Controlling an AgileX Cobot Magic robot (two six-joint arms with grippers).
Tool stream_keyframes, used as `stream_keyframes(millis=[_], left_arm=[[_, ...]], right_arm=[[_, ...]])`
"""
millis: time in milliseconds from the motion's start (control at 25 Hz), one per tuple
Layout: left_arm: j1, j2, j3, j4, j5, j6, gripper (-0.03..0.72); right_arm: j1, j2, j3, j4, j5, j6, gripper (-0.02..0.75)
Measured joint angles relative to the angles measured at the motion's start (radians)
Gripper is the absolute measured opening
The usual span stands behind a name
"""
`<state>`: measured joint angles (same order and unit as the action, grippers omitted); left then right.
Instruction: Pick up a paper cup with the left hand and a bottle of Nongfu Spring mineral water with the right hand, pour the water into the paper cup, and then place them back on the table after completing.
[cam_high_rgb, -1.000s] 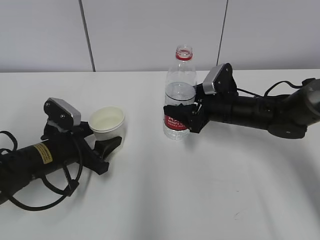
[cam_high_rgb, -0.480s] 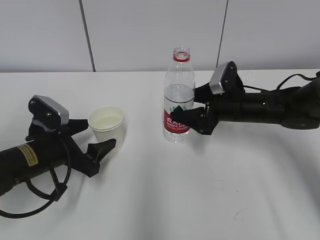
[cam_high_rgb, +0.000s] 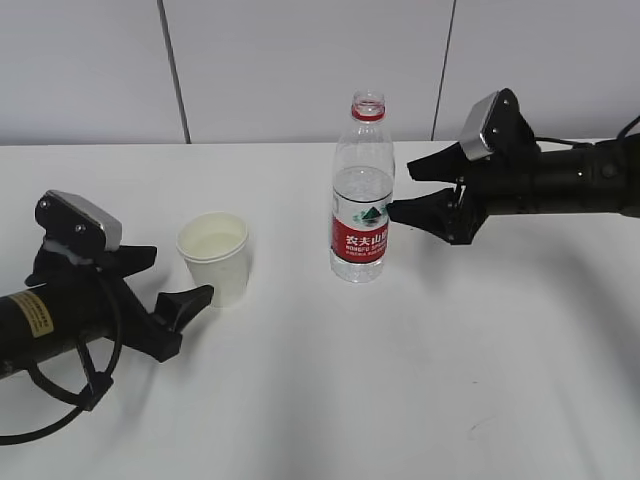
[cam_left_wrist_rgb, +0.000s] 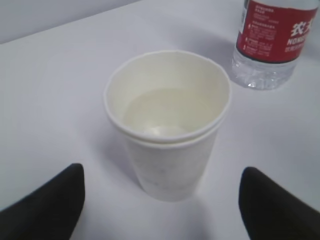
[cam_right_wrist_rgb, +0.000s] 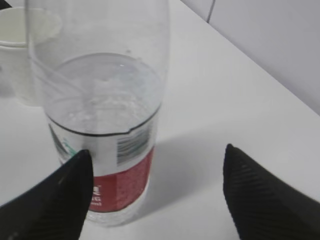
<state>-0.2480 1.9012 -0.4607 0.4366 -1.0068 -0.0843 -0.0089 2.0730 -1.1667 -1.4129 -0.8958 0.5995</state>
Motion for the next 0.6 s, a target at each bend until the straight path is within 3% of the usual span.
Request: stream_keyframes(millis=[200, 400, 600], left_arm=[[0.0, -0.069, 0.002, -0.044, 0.148, 0.0, 0.575], [0.007, -0.149, 0.004, -0.106, 0.239, 0.0, 0.575], [0.088, -0.194, 0.007, -0.168, 0.27, 0.0, 0.575]], right_arm=[[-0.001, -0.033, 0.0, 0.01, 0.123, 0.014, 0.595], [-0.009, -0.042, 0.0, 0.1, 0.24, 0.028, 0.594], [-0.042, -0.042, 0.0, 0.23, 0.359, 0.038, 0.594]])
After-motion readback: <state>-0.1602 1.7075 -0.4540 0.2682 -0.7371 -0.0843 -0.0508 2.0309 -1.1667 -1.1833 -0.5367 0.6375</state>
